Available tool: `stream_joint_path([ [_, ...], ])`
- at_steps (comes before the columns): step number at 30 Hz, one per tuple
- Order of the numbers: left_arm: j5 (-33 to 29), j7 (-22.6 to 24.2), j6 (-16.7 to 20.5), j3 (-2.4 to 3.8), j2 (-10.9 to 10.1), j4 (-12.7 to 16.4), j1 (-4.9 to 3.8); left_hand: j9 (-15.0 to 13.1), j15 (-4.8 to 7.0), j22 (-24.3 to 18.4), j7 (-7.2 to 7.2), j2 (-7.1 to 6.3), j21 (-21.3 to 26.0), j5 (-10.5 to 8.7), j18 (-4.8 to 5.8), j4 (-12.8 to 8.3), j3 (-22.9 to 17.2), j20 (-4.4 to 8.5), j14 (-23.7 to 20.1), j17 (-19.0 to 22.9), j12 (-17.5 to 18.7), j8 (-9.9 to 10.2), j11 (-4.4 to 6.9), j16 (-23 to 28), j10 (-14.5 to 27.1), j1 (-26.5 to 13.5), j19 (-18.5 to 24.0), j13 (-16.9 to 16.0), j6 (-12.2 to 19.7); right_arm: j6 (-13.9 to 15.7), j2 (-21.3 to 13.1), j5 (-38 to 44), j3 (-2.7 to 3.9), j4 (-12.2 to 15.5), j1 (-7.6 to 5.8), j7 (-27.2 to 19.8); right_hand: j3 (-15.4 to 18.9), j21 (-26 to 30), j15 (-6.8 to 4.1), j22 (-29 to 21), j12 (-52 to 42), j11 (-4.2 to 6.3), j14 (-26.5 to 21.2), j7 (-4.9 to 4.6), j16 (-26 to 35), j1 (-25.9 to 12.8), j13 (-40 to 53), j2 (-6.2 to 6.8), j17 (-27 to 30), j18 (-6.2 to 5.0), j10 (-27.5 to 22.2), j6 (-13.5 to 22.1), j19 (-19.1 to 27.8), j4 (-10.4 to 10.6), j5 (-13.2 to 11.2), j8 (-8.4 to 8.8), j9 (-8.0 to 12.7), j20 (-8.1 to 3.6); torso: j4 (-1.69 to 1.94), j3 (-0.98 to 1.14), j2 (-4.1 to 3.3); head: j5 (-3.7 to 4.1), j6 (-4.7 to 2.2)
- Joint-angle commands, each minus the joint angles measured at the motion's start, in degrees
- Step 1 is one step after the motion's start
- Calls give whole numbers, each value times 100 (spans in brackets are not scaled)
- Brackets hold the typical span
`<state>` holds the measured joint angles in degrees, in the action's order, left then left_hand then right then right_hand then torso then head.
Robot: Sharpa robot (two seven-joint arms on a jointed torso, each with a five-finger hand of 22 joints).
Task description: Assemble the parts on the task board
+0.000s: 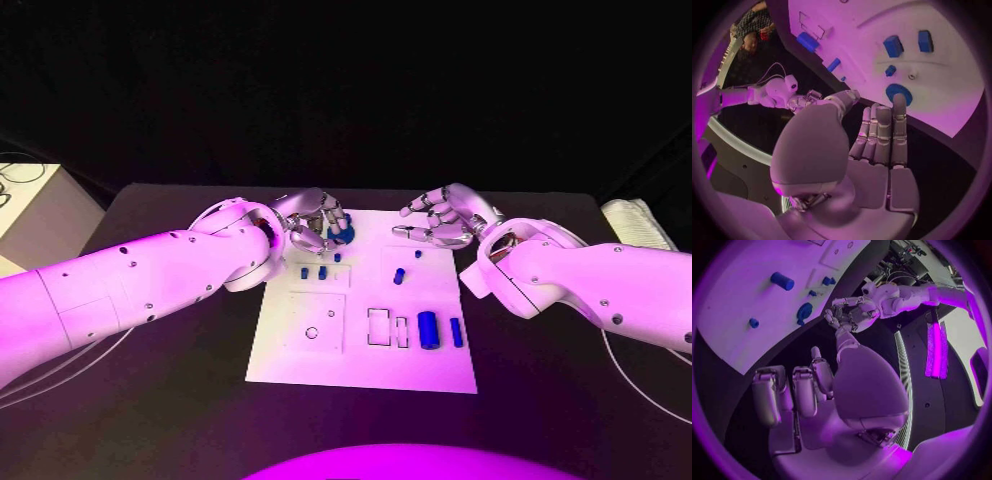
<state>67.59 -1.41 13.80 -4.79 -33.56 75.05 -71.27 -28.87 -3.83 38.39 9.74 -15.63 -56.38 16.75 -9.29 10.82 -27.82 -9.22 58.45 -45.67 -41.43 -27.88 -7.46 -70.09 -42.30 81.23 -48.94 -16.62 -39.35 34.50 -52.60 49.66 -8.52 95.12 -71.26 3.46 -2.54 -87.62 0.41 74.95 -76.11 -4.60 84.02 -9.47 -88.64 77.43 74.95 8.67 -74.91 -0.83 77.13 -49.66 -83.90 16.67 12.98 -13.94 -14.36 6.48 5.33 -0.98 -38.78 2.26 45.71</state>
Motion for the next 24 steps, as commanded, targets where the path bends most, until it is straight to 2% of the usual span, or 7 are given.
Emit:
stream_joint_path([
  [1, 788, 87, -145, -6, 97, -118, 2, 104, -7, 27, -17, -25, -51, -6, -117, -5, 50, -46, 119, -38, 87, 38, -21, -123, 9, 62, -4, 100, -101, 39, 10, 0, 1, 0, 4, -125, -20, 26, -10, 1311, 39, 1, 493, 9, 37, 40, 135, -38, -1123, 9, -34, -17, -476, -15, 34, -39, 8, -23, -3, 5, -3, -2, -6],
  [5, 1066, -85, -418, -17, 206, -242, 5, 175, -14, 52, -35, -26, -86, -2, -120, -7, 66, -49, 172, -59, 134, 53, -24, -213, -5, 92, -16, 162, -173, 42, 15, -2, 1, 1, 4, -127, -21, 32, -11, 1307, 76, 1, 490, 10, 42, 40, 101, -39, -1114, 8, -64, -15, -474, -13, 34, -40, 8, -24, -15, 7, -9, -2, -9],
  [10, 1261, -270, -731, -40, 335, -371, 6, 317, -18, 115, -80, -25, -174, 7, -121, -24, 54, -52, 319, -170, 210, 127, -28, -420, -70, 154, -31, 273, -315, 47, 15, -2, 1, 4, 4, -125, -23, 37, -13, 1304, 156, 3, 489, 11, 46, 41, 24, -38, -1109, 7, -129, -14, -472, -12, 33, -42, 9, -26, -5, 8, -8, 11, 2],
  [15, 1342, -360, -858, -59, 420, -474, 12, 369, -17, 138, -64, -29, -206, 9, -122, -20, 57, -52, 368, -208, 233, 164, -25, -493, -105, 156, -32, 311, -362, 73, 18, -3, 1, 8, 4, -138, -34, 68, -24, 1283, 529, 14, 479, 20, 68, 45, -336, -32, -1071, -1, -403, -6, -458, -10, 33, -53, 14, -37, -4, 2, -6, 18, 15],
  [24, 1380, -430, -929, -73, 518, -606, 25, 438, -7, 176, -27, -18, -258, 11, -125, -22, 46, -48, 445, -271, 252, 210, -10, -605, -179, 174, -35, 362, -432, 181, 18, -29, 1, 11, 3, -209, -85, 263, -49, 1150, 1586, 38, 411, 39, 207, 96, -1392, -25, -830, -50, -1076, 11, -369, -12, 34, -101, 18, -62, 0, 2, -1, 34, 12],
])
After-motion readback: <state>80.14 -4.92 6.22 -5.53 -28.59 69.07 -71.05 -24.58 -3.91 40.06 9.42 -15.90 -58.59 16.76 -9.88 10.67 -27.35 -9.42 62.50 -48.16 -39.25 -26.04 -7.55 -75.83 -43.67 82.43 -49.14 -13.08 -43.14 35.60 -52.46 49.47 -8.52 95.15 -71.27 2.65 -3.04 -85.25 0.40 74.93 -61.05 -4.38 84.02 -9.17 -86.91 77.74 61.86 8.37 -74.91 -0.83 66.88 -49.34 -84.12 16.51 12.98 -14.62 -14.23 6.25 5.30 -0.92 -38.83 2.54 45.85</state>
